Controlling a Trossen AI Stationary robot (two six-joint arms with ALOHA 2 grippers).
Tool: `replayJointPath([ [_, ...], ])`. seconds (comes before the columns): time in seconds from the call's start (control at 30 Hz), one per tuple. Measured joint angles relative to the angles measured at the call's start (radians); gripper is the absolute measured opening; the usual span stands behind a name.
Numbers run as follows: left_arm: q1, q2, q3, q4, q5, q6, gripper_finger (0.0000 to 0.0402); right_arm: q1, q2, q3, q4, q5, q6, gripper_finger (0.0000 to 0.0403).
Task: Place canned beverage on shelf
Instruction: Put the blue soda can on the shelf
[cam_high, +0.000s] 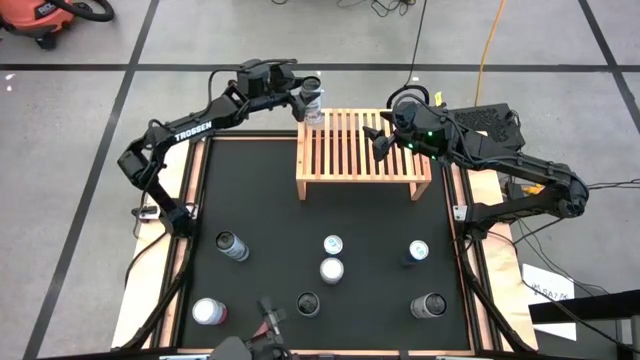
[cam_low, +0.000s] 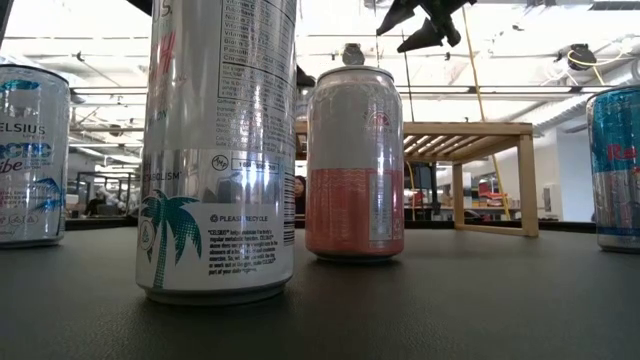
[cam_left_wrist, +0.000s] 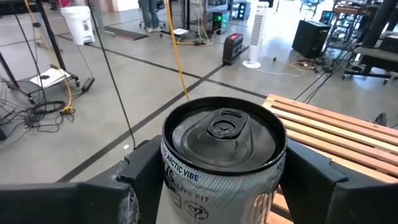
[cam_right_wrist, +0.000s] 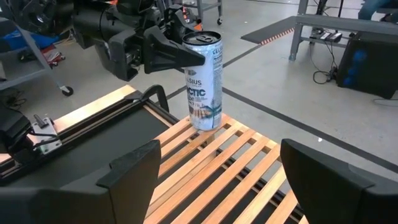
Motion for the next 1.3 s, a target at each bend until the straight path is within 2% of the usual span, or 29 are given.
replayJointPath([
  [0.8,-0.006,0.000,-0.002,0.008,0.012,-0.021,0.0252,-0.008,0.002,0.000,0.000,-0.025,-0.004,0.0320],
  [1.13,-0.012,0.000,-0.001,0.025,0.011,0.006,0.0323,-0.008,0.002,0.000,0.000,-0.052,-0.002,0.0320],
  [1.3,-0.013,-0.007,0.019,0.018,0.011,-0.002,0.0339,-0.008,0.002,0.000,0.000,-0.052,0.003,0.0320],
])
